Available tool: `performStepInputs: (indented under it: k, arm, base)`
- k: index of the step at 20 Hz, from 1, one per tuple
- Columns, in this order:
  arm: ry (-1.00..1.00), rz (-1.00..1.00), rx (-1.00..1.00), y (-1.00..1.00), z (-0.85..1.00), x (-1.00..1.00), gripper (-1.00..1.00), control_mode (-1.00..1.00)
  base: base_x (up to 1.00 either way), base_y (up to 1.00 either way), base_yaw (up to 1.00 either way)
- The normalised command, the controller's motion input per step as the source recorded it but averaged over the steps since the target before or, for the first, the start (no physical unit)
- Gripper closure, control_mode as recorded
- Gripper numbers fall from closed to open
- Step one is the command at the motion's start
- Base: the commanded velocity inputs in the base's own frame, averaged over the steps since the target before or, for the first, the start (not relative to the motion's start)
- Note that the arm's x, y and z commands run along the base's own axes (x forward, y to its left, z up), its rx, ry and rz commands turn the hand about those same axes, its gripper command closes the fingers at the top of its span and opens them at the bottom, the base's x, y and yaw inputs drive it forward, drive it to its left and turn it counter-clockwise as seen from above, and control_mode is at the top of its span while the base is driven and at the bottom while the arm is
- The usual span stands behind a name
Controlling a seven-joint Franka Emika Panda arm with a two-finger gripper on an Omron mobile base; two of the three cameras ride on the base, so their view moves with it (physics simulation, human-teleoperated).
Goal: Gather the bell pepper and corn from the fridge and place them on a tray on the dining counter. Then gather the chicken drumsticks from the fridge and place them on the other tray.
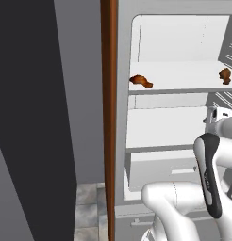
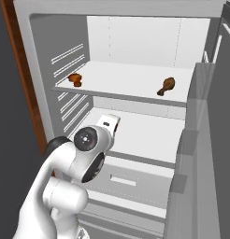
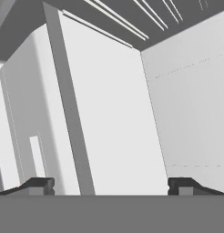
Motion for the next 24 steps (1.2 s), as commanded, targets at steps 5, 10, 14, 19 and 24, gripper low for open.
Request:
performStepInputs:
  k: [5, 10, 14, 19, 24]
  arm:
    - [0.00, -0.14, 0.00, 0.00, 0.33, -0.09, -1.00, -1.00]
    - [0.00, -0.02, 0.00, -0.04, 0.58, -0.05, -1.00, -1.00]
    - [0.03, 0.04, -0.03, -0.04, 0.49, -0.19, -1.00, -1.00]
    - [0.06, 0.17, -0.29, 0.01, 0.51, -0.33, -1.00, -1.00]
    - [0.01, 0.29, -0.42, 0.08, 0.37, -0.18, -1.00, -1.00]
  base:
    - [0.00, 0.00, 0.00]
    - [0.00, 0.00, 0.00]
    - [0.00, 0.00, 0.00]
    - [0.00, 0.00, 0.00]
    - [0.00, 0.00, 0.00]
